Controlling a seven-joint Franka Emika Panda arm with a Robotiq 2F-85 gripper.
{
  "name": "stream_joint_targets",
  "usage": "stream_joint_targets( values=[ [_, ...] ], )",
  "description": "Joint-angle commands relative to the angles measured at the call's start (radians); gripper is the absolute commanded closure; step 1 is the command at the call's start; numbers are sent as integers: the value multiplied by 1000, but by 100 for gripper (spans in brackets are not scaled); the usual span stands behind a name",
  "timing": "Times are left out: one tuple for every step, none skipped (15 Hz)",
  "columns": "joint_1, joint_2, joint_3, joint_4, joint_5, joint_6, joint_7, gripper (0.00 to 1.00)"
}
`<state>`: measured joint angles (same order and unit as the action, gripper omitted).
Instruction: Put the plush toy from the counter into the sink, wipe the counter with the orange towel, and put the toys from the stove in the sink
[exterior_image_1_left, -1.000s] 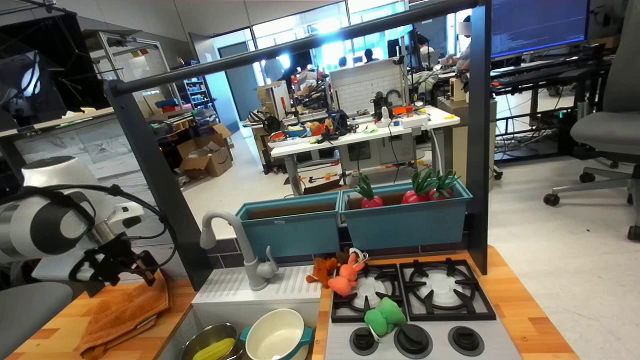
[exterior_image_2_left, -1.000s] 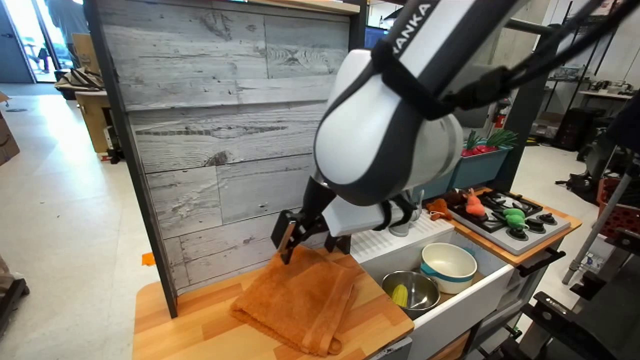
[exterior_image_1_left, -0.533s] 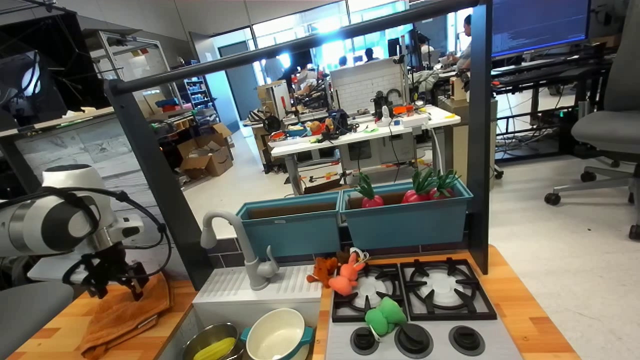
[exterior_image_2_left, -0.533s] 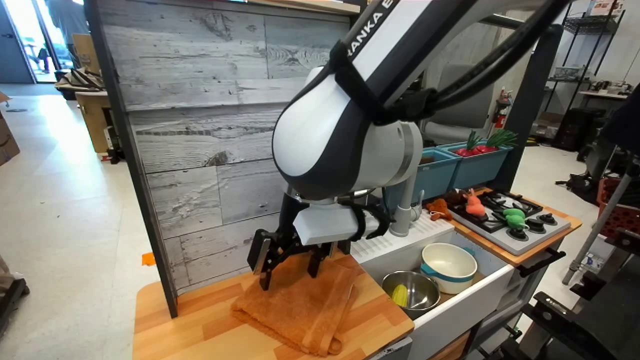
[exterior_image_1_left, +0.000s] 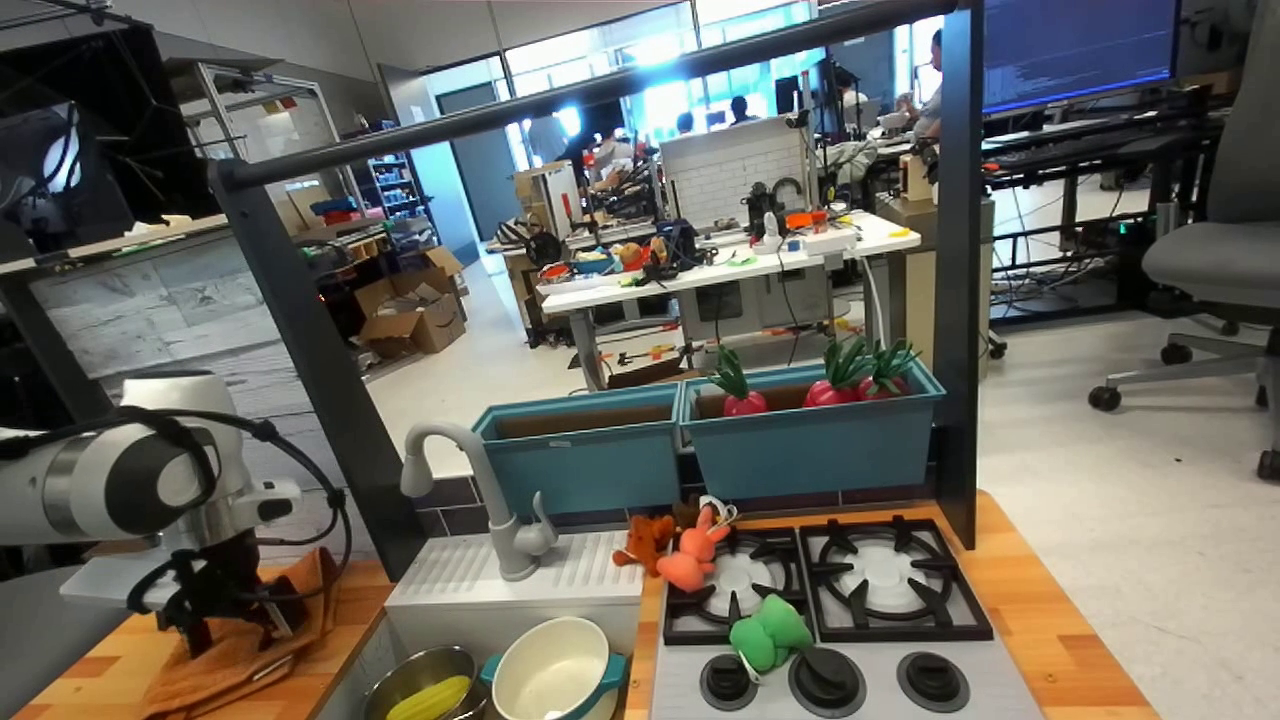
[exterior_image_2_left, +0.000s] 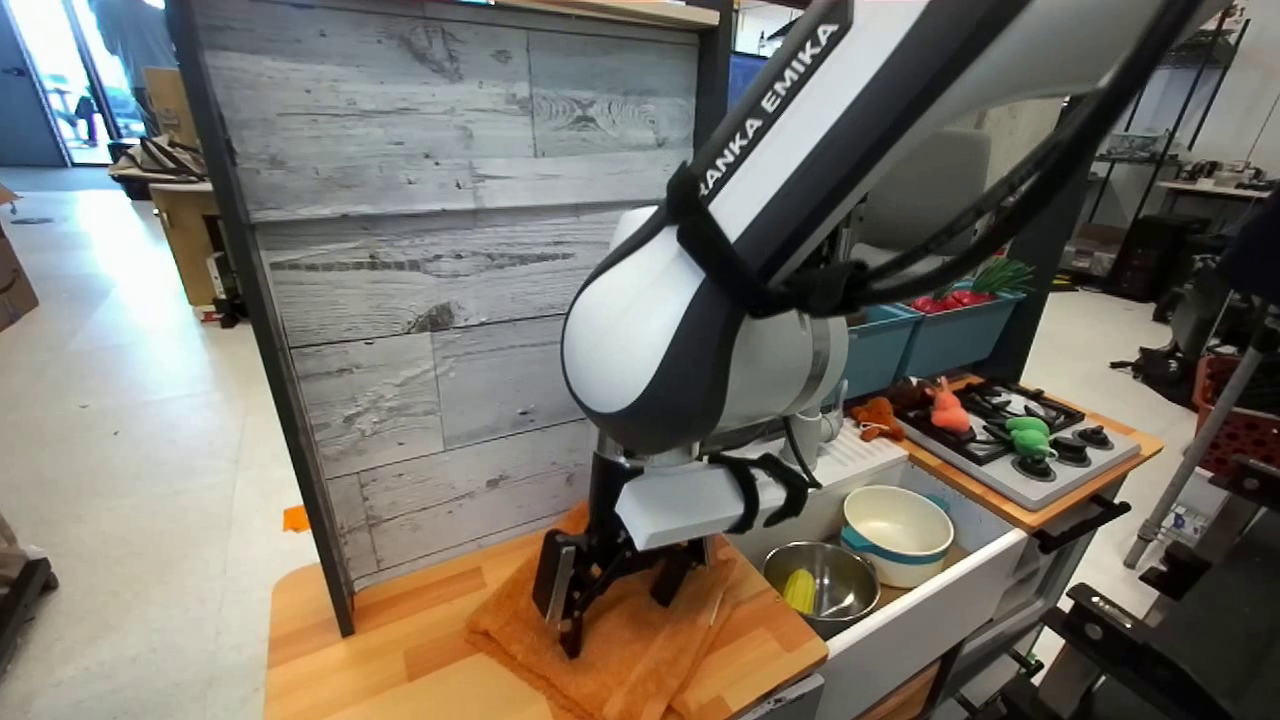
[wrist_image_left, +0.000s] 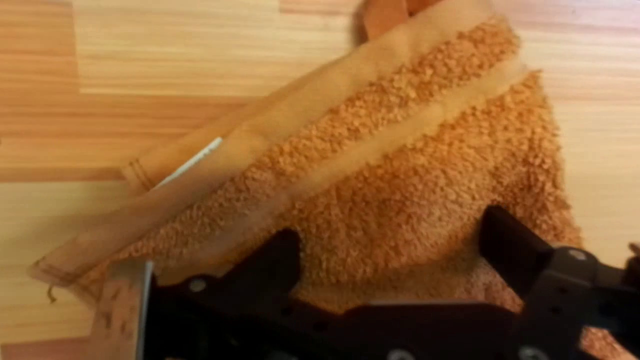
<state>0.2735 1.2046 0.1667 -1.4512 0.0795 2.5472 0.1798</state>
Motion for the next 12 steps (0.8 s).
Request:
stream_joint_targets(
  values=[
    [33, 119, -3, 135, 5, -88, 10, 0],
    [50, 134, -12, 151, -1, -70, 20, 0],
    [21, 55, -4, 74, 6, -57, 3, 0],
    [29, 58, -6, 85, 5, -65, 7, 0],
    [34, 62, -7, 92, 5, -68, 9, 0],
    [38, 63, -8, 94, 4, -68, 11, 0],
    [39, 63, -8, 95, 4, -68, 12, 0],
    [39, 64, -8, 96, 4, -68, 12, 0],
    [42, 67, -23, 101, 4, -91, 32, 0],
    [48, 75, -31, 107, 4, -107, 48, 0],
    [46, 97, -21, 128, 9, -136, 47, 0],
    [55, 114, -19, 147, 6, -139, 49, 0]
  ],
)
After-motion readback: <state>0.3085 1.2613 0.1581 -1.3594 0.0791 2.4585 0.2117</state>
